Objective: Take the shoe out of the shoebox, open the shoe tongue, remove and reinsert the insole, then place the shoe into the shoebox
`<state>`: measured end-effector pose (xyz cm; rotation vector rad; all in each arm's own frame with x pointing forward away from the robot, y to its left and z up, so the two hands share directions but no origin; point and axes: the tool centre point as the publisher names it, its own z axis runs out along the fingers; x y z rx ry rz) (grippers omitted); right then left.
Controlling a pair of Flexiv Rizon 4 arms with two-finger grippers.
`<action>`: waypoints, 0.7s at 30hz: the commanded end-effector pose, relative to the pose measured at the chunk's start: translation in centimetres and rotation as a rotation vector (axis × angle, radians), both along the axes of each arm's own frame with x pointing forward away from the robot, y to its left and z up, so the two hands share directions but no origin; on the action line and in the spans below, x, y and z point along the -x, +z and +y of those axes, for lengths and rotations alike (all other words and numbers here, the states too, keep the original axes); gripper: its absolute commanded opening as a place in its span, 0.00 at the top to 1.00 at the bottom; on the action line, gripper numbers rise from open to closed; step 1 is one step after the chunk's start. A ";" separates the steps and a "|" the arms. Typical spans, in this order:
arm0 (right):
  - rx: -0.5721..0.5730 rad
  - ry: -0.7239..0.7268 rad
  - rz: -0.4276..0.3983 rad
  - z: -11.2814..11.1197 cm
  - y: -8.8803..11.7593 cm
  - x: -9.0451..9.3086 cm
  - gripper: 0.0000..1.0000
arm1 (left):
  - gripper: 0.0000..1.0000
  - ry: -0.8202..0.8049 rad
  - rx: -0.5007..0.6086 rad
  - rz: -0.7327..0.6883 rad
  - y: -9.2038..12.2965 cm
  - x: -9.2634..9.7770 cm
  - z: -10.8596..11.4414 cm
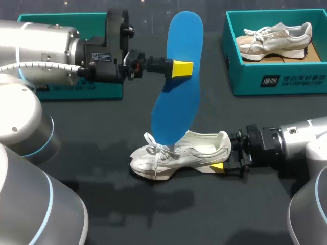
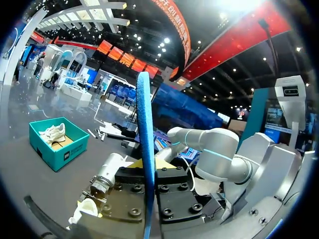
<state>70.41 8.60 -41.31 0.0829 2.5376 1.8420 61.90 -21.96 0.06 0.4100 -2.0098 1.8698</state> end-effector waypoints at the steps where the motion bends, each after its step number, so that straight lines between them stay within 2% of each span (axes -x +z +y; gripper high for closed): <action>1: 0.004 0.000 0.000 0.0 -0.1 0.1 1.00 | 1.00 0.069 0.054 0.002 -0.2 1.9 3.0; 10: 0.004 0.000 0.000 0.0 -0.1 0.1 1.00 | 1.00 0.051 0.073 0.007 0.4 3.1 5.0; 21: 0.004 0.000 0.000 0.0 -0.1 0.1 1.00 | 1.00 0.051 0.073 0.007 0.4 3.1 5.0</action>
